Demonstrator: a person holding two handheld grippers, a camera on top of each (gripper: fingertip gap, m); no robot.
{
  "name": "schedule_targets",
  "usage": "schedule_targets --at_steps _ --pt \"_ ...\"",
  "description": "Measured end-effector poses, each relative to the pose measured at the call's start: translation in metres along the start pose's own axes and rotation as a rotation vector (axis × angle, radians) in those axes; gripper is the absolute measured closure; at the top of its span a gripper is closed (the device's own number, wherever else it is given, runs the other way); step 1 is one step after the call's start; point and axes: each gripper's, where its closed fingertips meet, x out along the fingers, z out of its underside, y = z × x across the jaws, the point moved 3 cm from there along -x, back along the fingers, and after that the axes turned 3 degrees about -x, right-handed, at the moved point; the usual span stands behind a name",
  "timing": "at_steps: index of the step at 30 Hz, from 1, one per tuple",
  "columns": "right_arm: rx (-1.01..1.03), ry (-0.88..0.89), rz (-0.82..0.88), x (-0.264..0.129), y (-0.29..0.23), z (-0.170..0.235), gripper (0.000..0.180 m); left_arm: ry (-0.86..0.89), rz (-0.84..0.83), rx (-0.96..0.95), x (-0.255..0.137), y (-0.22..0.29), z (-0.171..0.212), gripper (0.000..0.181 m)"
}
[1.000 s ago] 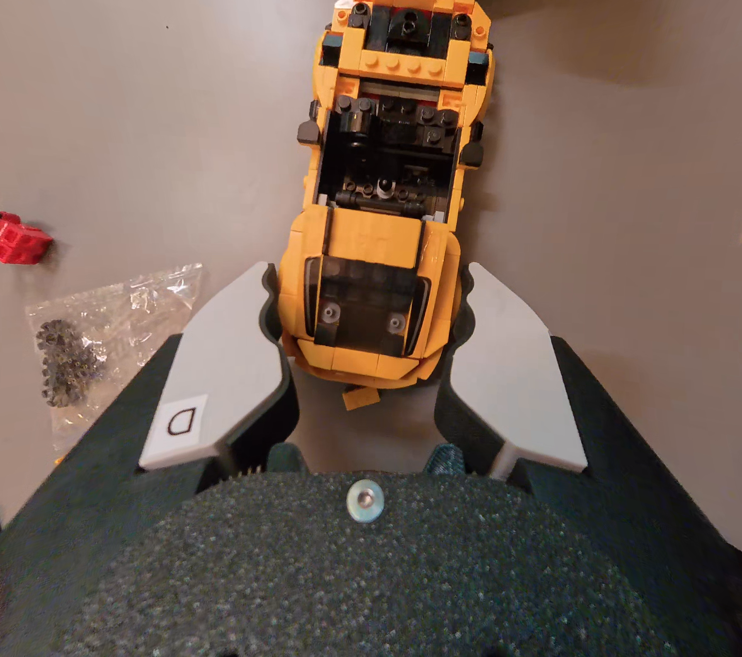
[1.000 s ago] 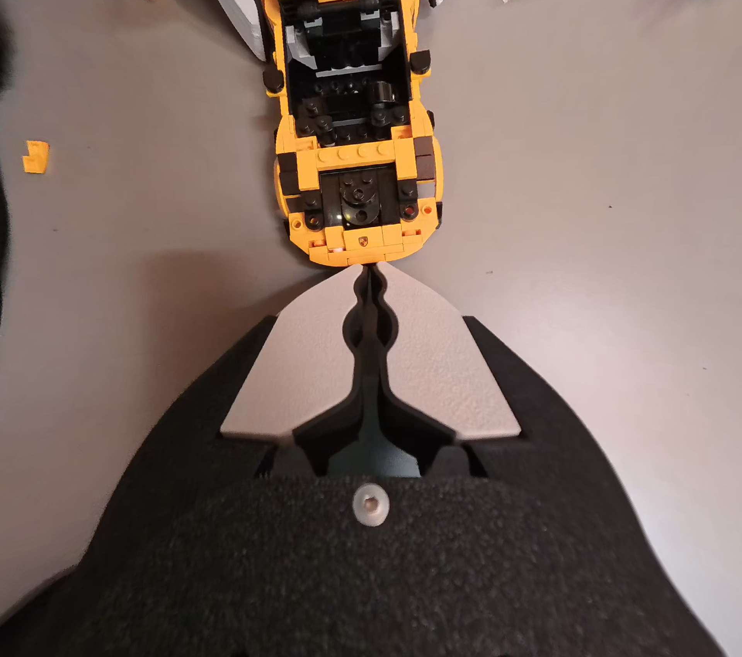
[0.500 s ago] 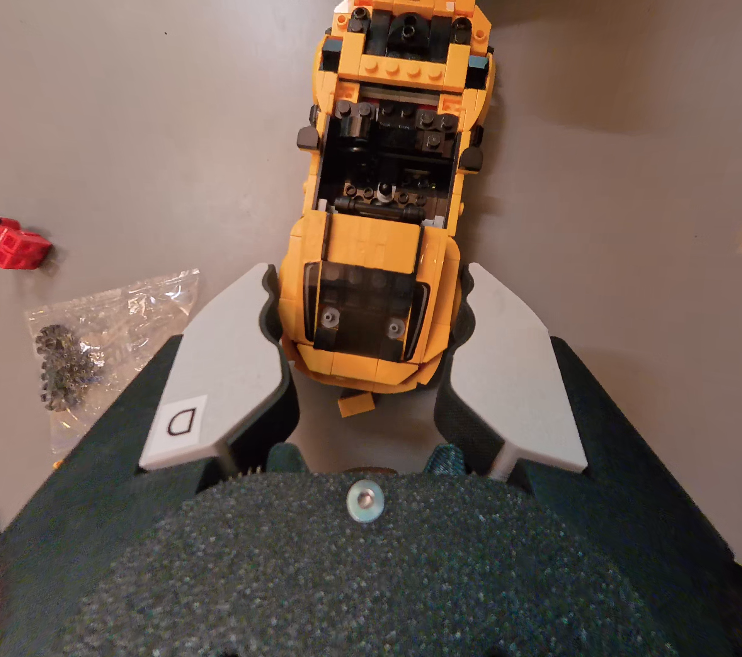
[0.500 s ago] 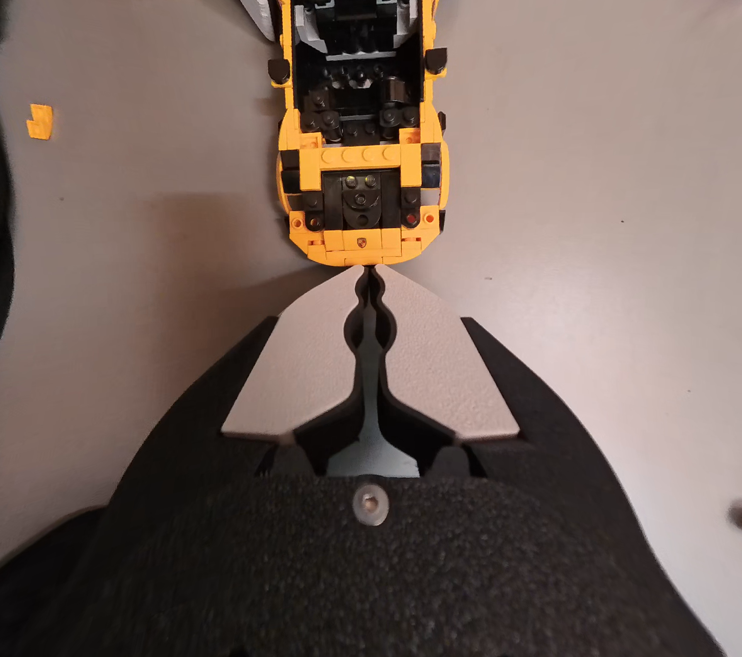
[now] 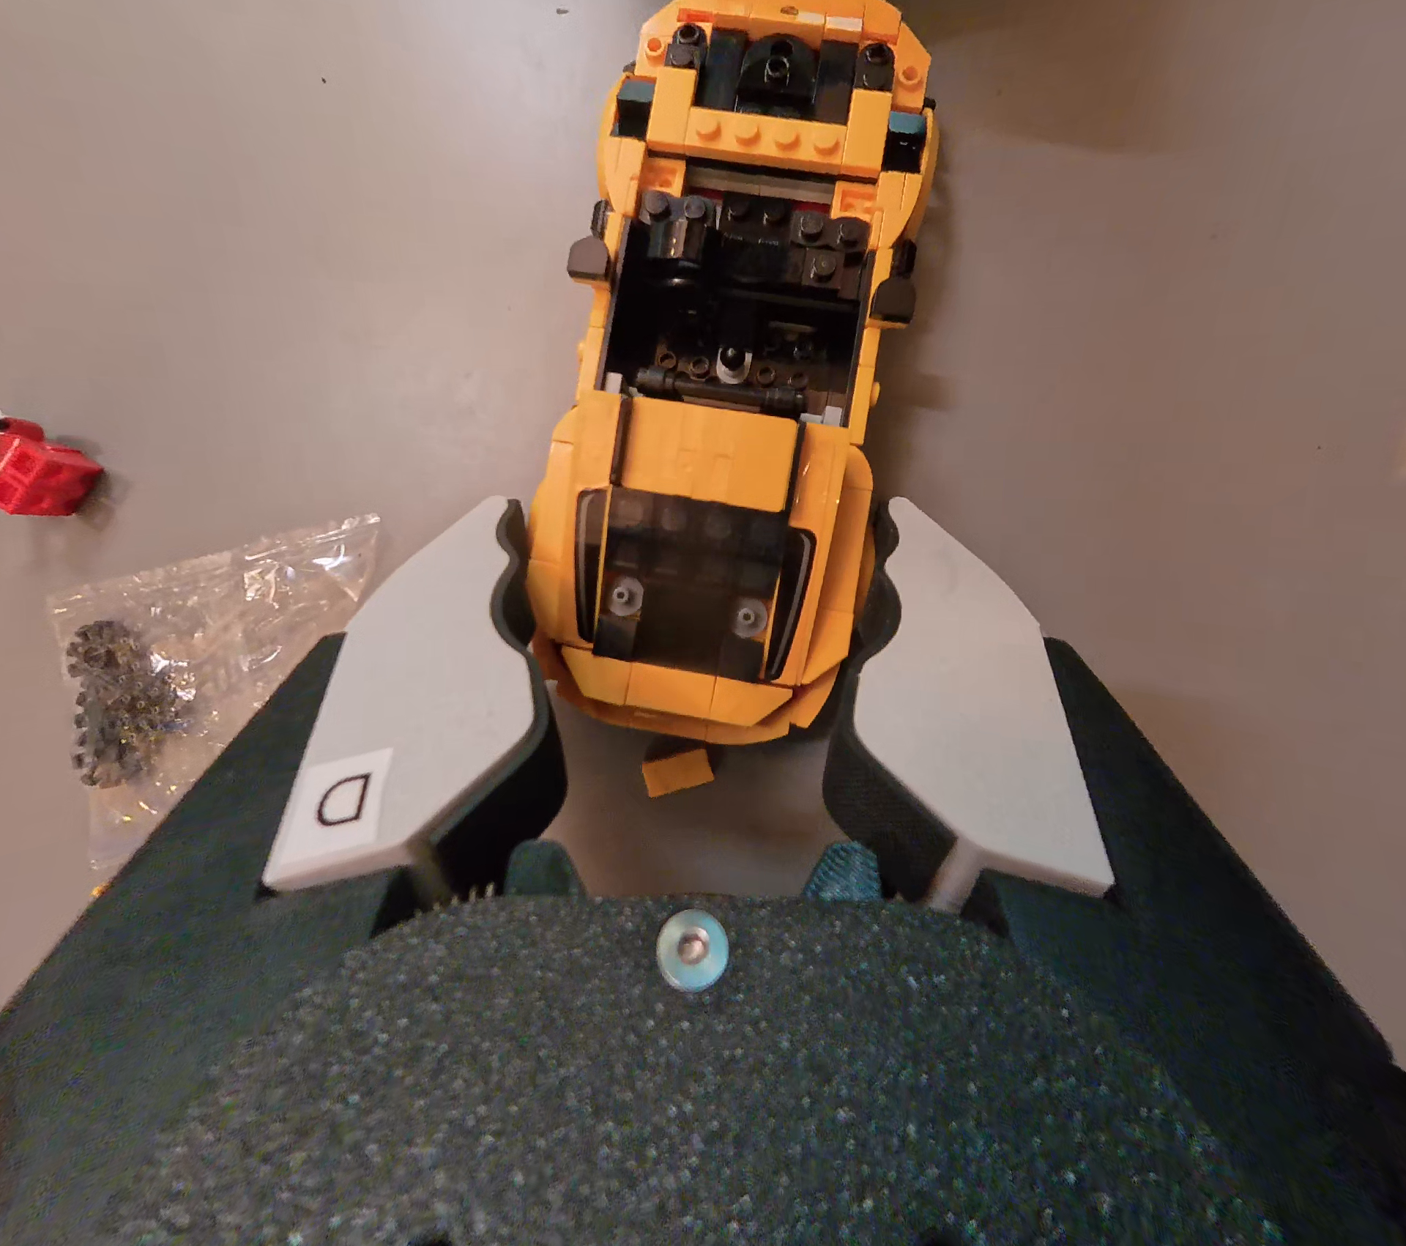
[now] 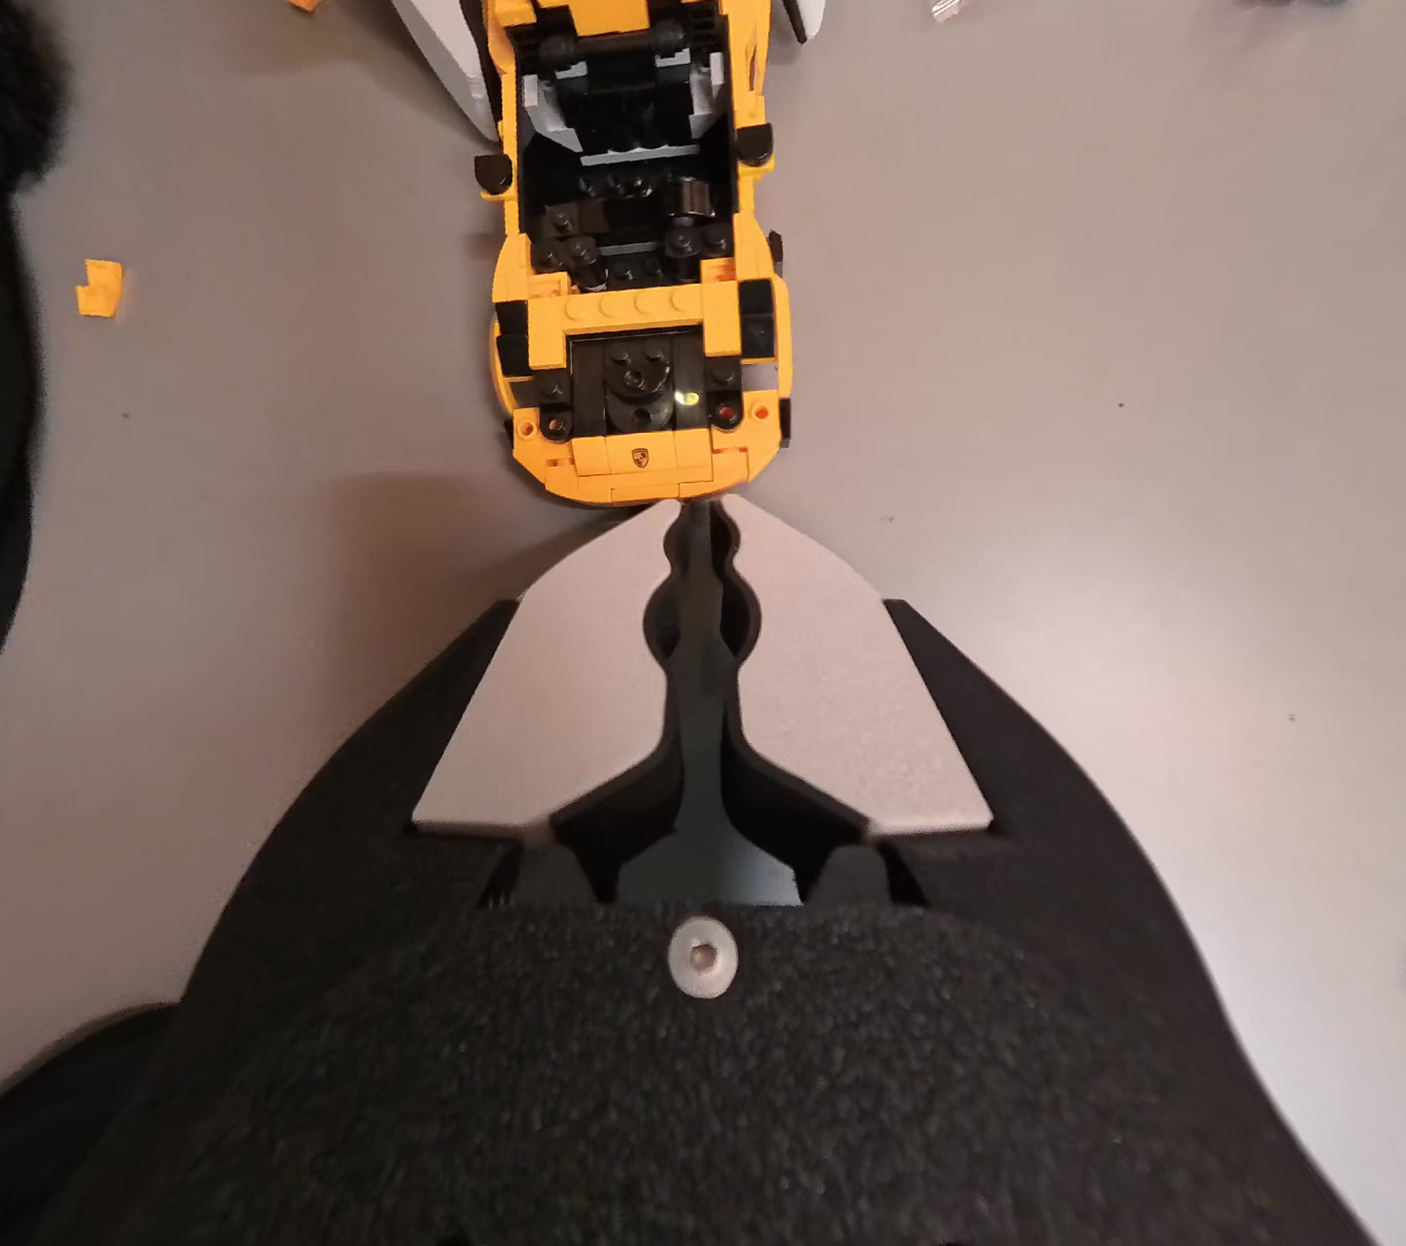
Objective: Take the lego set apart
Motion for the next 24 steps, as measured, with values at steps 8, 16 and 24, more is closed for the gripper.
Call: schedule_targets --at_steps 8,16,24 --pt "-0.12 -0.098 0.023 0.0018 -0.0012 -0.0012 0.18 0.005 0.003 0.005 0.0009 0.0007 -0.0011 0.096" --pt "-0.177 -0.187 0.011 0.0029 0.0001 -0.0039 0.18 0.025 0.005 0.012 0.0014 0.0009 -0.0014 0.097" --pt "-0.187 -0.205 -0.022 0.0038 0.001 -0.0054 0.18 0.034 0.01 0.02 0.0016 0.0017 -0.0017 0.097"
